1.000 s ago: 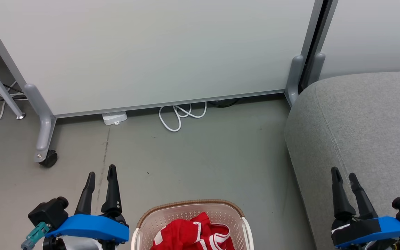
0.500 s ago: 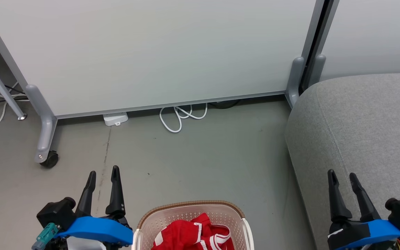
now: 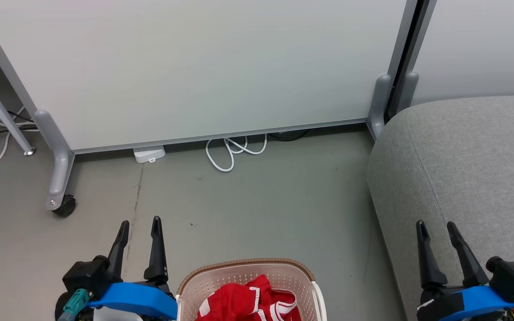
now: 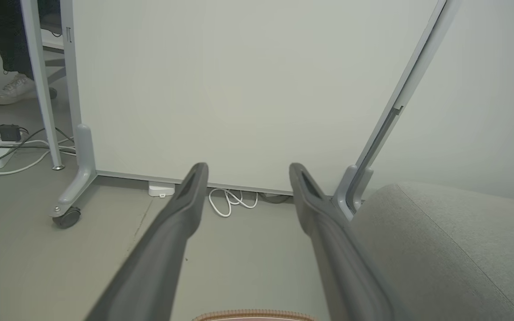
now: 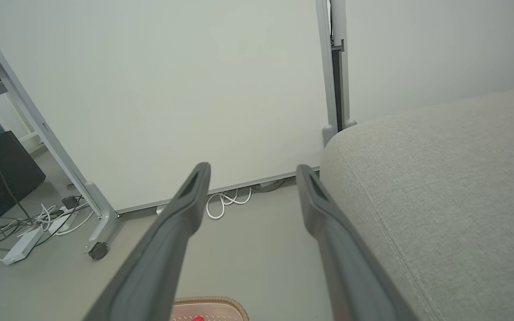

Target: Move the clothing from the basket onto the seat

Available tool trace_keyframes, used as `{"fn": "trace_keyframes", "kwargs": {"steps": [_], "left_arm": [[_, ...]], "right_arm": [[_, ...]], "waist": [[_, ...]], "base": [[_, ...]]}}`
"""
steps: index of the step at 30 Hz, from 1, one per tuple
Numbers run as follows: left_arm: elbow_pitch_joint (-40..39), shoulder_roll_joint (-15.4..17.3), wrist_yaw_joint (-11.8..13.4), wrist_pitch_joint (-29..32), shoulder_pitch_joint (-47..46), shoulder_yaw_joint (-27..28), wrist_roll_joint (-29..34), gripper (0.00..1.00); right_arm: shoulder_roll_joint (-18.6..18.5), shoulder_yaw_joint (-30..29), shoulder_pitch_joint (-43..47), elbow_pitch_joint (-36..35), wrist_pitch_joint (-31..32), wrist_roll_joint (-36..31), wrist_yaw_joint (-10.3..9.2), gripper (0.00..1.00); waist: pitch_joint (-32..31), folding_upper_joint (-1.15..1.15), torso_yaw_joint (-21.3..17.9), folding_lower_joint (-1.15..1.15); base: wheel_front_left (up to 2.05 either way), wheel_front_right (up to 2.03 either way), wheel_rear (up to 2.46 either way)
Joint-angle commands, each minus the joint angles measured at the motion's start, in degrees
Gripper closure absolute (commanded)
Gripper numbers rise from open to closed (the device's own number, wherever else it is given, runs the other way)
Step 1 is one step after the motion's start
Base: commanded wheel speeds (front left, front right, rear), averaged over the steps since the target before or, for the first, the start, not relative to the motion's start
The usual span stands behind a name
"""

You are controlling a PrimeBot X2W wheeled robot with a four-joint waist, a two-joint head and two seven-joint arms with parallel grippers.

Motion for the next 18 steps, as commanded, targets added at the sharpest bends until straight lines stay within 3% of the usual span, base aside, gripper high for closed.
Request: {"fn": "trace_keyframes", "kwargs": {"steps": [1, 18], "left_arm": [[0.01, 0.16, -0.16, -0.57, -0.72, -0.24, 1.41, 0.00], [0.97, -0.63, -1.44, -2.45, -0.15, -0.01, 4.14, 0.00]], "right_arm": [[-0.45, 0.16, 0.22, -0.48, -0.65, -1.54, 0.10, 0.00], [-0.50, 0.49, 1.13, -1.07, -2.51, -7.59, 0.13, 0.00]], "waist": [[-0.04, 0.00, 0.08, 0.00], [-0.21, 0.00, 0.51, 0.00]], "base": [[0.00, 0.00, 0.00], [0.00, 0.00, 0.00]]}}
